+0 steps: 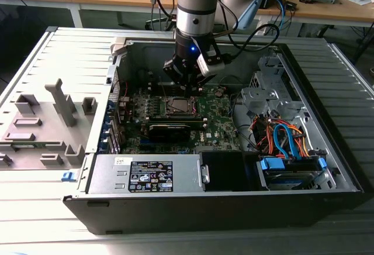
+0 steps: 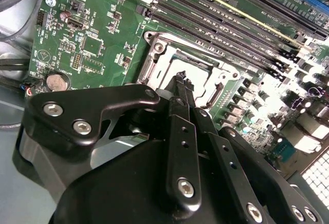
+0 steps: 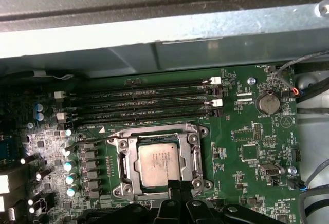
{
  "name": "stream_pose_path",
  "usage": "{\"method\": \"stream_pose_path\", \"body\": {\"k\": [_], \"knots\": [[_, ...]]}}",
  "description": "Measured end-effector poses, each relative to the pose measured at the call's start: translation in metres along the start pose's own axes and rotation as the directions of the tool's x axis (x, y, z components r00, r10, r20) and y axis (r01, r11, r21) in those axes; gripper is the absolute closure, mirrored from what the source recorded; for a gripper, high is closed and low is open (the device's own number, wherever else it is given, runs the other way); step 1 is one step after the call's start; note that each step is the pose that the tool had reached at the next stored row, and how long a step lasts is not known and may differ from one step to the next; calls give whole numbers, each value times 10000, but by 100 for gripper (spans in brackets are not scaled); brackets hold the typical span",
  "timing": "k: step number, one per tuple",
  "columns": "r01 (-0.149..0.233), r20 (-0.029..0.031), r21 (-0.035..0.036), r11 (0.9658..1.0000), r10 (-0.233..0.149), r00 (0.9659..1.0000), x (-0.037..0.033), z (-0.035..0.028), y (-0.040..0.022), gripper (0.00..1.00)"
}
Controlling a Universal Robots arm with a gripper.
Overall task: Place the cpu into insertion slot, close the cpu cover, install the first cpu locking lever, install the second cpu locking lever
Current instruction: 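Install the first cpu locking lever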
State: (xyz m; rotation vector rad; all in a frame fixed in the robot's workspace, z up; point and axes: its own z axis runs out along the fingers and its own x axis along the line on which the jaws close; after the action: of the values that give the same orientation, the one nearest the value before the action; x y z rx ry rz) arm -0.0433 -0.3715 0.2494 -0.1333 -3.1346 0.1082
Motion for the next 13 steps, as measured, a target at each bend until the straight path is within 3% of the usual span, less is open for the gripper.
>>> {"method": "stream_pose_path", "body": {"k": [13], "knots": [[85, 6, 0, 10000, -85, 10000, 0, 5, 0, 89]]}}
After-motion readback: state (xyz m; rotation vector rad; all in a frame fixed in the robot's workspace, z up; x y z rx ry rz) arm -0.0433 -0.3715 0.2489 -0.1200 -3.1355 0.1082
